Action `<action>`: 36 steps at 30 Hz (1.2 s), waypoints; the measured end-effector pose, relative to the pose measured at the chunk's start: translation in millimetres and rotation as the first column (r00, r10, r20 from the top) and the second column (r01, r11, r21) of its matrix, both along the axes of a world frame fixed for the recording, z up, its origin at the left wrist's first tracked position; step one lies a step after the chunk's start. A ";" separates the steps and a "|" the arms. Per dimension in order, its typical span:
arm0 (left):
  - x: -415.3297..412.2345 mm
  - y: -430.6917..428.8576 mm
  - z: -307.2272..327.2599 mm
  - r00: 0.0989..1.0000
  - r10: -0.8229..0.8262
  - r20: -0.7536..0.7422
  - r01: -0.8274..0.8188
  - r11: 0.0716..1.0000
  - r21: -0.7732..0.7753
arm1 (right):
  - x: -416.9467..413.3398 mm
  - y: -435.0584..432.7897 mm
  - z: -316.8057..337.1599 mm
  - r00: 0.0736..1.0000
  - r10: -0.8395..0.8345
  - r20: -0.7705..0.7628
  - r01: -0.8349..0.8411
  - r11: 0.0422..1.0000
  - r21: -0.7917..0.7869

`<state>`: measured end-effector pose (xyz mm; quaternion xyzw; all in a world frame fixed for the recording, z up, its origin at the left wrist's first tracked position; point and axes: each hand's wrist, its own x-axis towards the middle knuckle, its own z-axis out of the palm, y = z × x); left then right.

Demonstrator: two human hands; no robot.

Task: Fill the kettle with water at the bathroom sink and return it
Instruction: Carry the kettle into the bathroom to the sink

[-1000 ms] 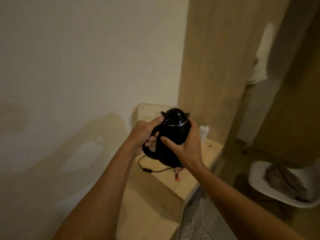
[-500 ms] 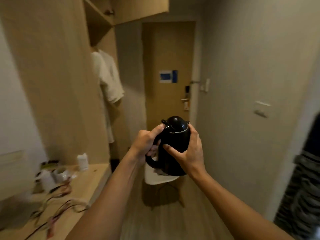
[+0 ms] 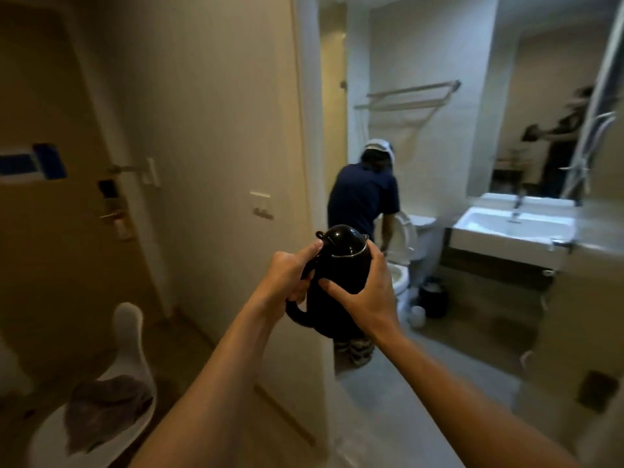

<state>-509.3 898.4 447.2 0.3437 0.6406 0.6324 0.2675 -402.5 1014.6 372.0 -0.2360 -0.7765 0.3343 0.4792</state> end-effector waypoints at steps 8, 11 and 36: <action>18.8 151.1 -16.1 0.943 -0.332 -0.029 0.331 0.943 -0.048 | 59.6 99.9 -16.6 0.945 -0.326 0.008 0.326 0.944 -0.047; 25.9 209.8 -31.3 0.892 -0.451 0.015 0.452 0.891 -0.048 | 73.3 141.7 -26.6 0.904 -0.426 0.032 0.427 0.902 -0.061; -8.3 615.5 -46.2 0.728 -0.686 -0.007 0.682 0.725 -0.097 | 42.7 506.6 -42.7 0.748 -0.662 0.053 0.664 0.744 -0.077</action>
